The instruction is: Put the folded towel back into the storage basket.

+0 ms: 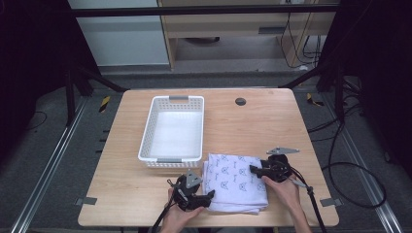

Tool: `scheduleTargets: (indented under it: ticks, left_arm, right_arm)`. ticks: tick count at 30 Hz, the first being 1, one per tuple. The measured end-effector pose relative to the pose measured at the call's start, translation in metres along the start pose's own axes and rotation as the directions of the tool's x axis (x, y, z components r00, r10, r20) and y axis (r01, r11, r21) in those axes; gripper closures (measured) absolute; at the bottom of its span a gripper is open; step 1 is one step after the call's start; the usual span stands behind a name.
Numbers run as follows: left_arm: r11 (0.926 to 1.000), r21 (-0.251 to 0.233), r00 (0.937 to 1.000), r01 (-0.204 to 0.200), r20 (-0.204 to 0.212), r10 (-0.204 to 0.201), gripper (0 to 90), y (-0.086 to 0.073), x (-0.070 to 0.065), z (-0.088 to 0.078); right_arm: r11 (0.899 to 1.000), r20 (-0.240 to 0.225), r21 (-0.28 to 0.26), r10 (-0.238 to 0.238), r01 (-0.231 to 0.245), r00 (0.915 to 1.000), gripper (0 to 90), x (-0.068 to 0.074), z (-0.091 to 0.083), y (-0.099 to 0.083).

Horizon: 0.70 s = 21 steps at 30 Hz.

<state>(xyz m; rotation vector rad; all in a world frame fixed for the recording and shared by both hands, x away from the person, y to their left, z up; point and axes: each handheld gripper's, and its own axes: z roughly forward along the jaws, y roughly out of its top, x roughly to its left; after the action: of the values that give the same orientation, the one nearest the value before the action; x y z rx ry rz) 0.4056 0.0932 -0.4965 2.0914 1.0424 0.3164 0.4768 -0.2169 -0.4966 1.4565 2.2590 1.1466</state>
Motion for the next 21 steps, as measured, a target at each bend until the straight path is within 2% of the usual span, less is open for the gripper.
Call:
scheduleTargets:
  ticks: [8, 16, 21]
  left_arm:
    - [0.9992, 0.022, 0.9992, 0.032, 0.022, -0.033, 32.2, 0.0013, 0.0021, 0.0046]
    - [0.9993, 0.036, 0.9998, 0.013, 0.013, -0.014, 33.4, 0.0037, -0.0009, 0.0063]
    - [0.9989, 0.046, 0.9997, 0.009, 0.021, -0.010, 39.3, 0.0052, -0.0033, 0.0064]
  right_arm:
    - [1.000, -0.016, 0.010, 0.021, -0.021, 0.9996, 46.5, -0.0021, 0.0030, -0.0011]
    - [1.000, -0.025, 0.011, 0.024, -0.023, 0.9994, 50.7, -0.0014, 0.0033, -0.0011]
    - [0.999, -0.026, 0.019, 0.032, -0.032, 0.9991, 53.6, -0.0001, 0.0031, -0.0007]
